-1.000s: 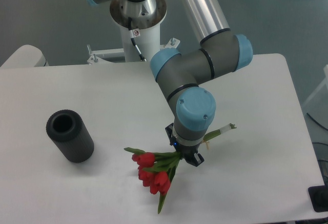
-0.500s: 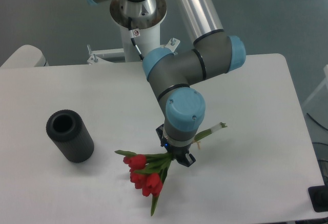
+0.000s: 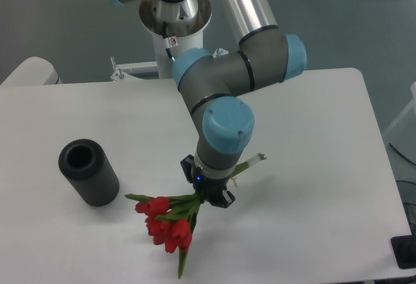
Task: Insert the flowers into the vase
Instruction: 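Carry the held red tulips with the gripper toward the black vase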
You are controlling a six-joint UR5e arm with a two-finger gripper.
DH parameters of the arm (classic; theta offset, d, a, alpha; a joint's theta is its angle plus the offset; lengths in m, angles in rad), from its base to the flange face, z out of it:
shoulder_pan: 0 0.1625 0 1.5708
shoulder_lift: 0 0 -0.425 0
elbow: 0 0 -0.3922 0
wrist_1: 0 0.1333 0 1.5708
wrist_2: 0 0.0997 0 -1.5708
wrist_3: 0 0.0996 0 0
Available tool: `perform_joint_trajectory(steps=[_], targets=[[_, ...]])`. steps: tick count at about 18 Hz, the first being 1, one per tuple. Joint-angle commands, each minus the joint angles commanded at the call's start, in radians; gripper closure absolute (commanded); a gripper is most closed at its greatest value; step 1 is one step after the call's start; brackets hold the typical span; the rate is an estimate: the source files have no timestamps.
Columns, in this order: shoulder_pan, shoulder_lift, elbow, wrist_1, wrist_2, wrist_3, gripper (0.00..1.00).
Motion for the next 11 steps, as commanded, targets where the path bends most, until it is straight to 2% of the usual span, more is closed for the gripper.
perform_joint_trajectory(steps=[3, 7, 11], targets=[[-0.002, 0.032, -0.002, 0.008, -0.078, -0.049, 0.91], [0.002, 0.063, -0.002, 0.018, -0.277, -0.098, 0.93], [0.002, 0.09, -0.002, 0.018, -0.408, -0.133, 0.93]])
